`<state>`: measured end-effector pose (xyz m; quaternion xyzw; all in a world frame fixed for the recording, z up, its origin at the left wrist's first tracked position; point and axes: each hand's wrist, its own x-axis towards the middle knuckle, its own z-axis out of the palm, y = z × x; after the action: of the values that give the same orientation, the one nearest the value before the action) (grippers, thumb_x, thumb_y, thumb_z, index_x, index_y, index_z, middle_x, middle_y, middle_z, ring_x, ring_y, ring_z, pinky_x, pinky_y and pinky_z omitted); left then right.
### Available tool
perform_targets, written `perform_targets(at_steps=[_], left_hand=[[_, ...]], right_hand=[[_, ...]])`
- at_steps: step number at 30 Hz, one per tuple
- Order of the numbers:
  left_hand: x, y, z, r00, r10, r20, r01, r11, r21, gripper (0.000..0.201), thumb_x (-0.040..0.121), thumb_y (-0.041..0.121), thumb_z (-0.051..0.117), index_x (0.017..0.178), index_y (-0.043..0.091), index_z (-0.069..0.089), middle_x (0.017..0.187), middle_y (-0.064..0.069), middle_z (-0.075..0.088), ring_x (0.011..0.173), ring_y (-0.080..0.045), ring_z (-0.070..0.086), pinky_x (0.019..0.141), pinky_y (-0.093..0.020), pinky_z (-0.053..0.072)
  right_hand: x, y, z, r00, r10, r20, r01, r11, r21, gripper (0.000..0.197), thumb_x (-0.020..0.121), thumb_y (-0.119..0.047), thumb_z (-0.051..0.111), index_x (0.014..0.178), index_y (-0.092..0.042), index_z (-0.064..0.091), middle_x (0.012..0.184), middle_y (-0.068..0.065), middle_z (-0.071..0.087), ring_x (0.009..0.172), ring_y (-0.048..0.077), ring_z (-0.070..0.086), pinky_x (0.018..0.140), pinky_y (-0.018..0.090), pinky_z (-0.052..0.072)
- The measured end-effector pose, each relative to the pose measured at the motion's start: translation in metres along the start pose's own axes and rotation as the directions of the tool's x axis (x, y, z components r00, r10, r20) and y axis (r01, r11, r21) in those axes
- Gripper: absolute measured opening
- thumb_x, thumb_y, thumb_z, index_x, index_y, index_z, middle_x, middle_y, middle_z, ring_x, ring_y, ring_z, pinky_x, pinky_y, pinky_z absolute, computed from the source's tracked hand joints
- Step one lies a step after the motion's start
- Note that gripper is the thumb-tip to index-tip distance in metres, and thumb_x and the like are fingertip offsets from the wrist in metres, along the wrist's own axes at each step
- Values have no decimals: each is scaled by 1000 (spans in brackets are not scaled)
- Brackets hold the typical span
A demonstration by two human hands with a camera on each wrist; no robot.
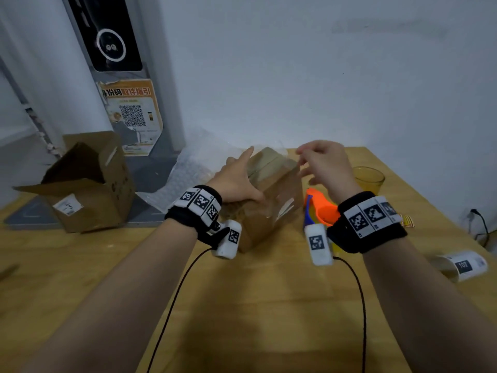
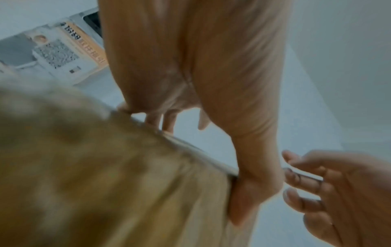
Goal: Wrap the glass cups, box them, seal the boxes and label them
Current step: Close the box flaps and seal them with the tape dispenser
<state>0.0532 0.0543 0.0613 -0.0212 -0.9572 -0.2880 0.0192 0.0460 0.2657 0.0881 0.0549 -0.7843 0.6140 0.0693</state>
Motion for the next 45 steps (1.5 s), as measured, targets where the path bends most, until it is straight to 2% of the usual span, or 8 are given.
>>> perform_targets(at_steps=[5,10,16,19,29,33,36,45], left_hand=[[-4,1,-23,979,181,98,-194,969,154,135,65,17,89,161,46,-2,158,5,18,130,-26,45,98,-41,53],[4,-10,-19,941,260,215,-317,900,299,128,66,26,93,155,55,6,161,7,24,146,-20,25,117,-50,28],[3,-37,9,957,-91,-276,105,994,36,54,93,5,65,139,30,53,137,-9,57,124,-32,57,105,-48,50],[-5,-26,15,962,-249,-114,199,921,-335,35,102,13,53,137,20,57,127,-8,64,108,-27,65,82,-42,61],[-22,6,22,988,-30,151,35,999,-34,94,76,42,88,156,30,40,167,-2,15,150,-28,26,117,-41,32],[-19,5,28,998,-37,52,43,992,-115,93,73,38,91,154,31,45,168,-1,19,153,-27,24,123,-47,27],[-12,4,36,999,-49,-8,47,982,-184,89,71,37,92,150,32,51,168,4,22,153,-25,23,123,-50,28],[2,-8,54,976,-63,-208,-7,947,-321,76,70,41,92,139,31,63,159,7,39,146,-17,35,116,-37,31]], right_hand=[[12,8,-11,996,32,86,-24,996,-86,46,95,-37,70,138,-27,60,134,-5,58,119,14,55,93,37,45],[-3,25,-3,935,214,283,-217,976,-23,27,95,-42,69,117,-27,73,126,0,68,104,28,66,79,45,60],[-13,47,6,885,337,321,-265,932,-248,40,91,-45,76,111,-13,61,100,14,71,81,29,75,80,48,64],[-15,46,6,863,337,376,-244,930,-274,44,88,-45,79,107,-8,62,95,19,75,81,34,78,86,54,62],[-12,45,-13,913,277,299,-124,888,-443,25,97,-40,68,97,-16,73,89,6,76,75,23,70,60,31,54],[-1,69,-30,937,305,170,-111,722,-682,43,92,-42,73,94,1,71,92,27,68,83,39,66,68,44,54],[1,89,-33,896,424,135,-186,632,-752,52,86,-44,79,66,-15,41,62,5,42,56,21,42,53,32,29],[6,108,-26,887,406,218,-154,706,-691,58,84,-35,82,70,-29,26,70,4,40,64,20,43,62,34,32]])
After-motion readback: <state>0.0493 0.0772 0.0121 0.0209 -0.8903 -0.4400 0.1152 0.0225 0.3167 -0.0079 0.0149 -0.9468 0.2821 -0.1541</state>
